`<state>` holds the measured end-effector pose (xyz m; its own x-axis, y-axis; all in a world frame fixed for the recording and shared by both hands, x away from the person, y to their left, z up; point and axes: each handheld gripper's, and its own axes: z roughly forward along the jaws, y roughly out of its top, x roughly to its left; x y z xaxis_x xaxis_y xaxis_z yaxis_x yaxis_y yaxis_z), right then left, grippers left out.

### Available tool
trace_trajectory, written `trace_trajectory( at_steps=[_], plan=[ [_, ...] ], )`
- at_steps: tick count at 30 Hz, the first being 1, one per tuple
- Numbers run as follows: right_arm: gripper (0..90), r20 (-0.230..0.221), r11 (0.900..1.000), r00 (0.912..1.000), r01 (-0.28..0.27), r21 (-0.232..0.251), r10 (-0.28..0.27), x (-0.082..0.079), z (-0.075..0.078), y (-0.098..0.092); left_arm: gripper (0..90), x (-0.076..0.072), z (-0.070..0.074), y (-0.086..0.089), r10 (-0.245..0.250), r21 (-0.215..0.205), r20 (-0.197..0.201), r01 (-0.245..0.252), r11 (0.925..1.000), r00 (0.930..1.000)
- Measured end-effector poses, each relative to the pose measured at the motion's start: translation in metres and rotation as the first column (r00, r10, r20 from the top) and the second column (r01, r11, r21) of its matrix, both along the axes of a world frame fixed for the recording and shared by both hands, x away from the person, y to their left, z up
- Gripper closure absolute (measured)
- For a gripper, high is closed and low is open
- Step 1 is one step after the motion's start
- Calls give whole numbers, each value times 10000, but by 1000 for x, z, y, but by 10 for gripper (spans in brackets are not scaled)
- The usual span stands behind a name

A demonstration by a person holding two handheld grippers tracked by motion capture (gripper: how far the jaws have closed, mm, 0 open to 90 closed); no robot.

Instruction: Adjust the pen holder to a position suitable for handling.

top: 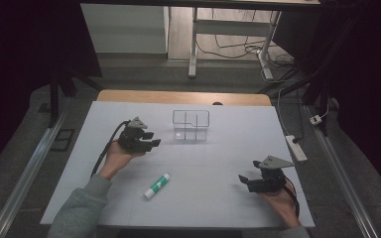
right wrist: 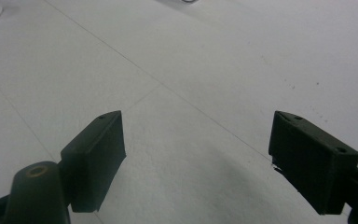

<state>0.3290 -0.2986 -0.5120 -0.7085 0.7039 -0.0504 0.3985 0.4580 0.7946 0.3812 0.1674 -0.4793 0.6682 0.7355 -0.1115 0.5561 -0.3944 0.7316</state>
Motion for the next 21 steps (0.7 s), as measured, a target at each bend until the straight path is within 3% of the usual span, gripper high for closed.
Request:
trace_trajectory(
  at_steps=[10,21],
  plan=[
    [174,15,10000,10000,39,-4,-39,-2,1,-1,378,-35,2,11,-416,227,-670,432,9988,9969],
    [173,-93,10000,10000,-16,-23,16,-3,0,-2,342,-59,9,11,-716,367,-723,743,9966,9948]
  ],
)
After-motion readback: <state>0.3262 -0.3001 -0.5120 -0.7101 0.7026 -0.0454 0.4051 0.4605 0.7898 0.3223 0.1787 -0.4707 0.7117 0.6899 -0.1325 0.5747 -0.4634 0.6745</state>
